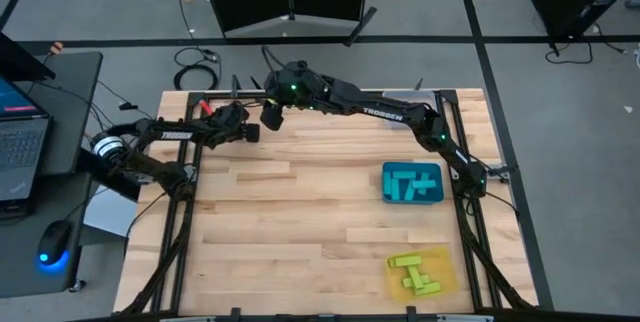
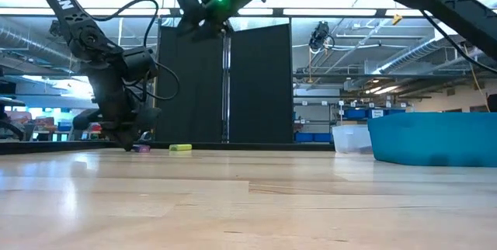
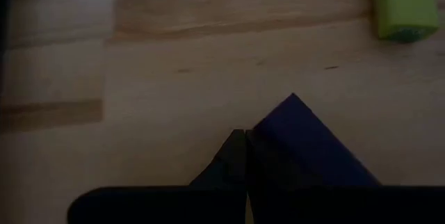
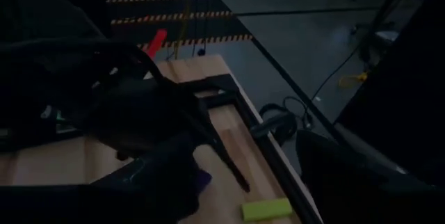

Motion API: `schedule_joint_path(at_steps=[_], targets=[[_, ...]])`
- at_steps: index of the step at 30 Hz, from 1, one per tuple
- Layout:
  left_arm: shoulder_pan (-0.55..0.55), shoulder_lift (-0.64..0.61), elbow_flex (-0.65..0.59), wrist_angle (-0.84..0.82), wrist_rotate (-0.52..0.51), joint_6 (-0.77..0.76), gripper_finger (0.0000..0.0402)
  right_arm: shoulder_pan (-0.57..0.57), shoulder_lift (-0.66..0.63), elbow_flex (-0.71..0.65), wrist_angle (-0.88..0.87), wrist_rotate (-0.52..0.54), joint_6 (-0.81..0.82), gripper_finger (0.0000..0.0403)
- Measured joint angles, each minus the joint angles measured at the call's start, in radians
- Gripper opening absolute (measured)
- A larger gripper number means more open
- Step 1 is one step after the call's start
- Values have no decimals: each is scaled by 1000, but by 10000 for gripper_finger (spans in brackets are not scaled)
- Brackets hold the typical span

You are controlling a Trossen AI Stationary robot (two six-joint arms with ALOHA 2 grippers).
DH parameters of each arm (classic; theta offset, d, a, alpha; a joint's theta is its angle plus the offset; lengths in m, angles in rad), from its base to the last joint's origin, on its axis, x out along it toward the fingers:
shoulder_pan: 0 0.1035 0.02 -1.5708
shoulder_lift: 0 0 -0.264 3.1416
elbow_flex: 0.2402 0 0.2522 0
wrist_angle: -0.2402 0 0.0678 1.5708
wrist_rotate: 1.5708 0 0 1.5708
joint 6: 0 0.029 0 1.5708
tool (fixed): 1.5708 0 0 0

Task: Sort blocks
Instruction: Put the purple block into the transparent bin

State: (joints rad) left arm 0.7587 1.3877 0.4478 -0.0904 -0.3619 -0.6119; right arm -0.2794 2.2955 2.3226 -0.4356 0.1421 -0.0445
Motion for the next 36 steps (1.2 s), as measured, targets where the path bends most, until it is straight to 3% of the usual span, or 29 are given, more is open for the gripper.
schedule_joint_path(at_steps=[2,5,11,16,22,30,36], targets=[[-5,12,-5,80,77,28,1,5,-8,0,-2,16,-11,268],[-19,27,-2,236,272,35,1,9,-16,0,-11,38,-23,268],[-17,30,-3,464,450,51,1,13,-20,0,-102,56,-30,268],[-6,20,-7,417,288,51,1,21,-21,-8,-182,25,-43,268],[25,14,-7,452,267,56,3,49,-21,-141,-177,-31,-57,268],[68,5,-7,522,322,67,4,75,-20,-545,257,-65,-19,268],[80,5,-7,522,322,83,4,67,-20,-722,474,-53,2,268]])
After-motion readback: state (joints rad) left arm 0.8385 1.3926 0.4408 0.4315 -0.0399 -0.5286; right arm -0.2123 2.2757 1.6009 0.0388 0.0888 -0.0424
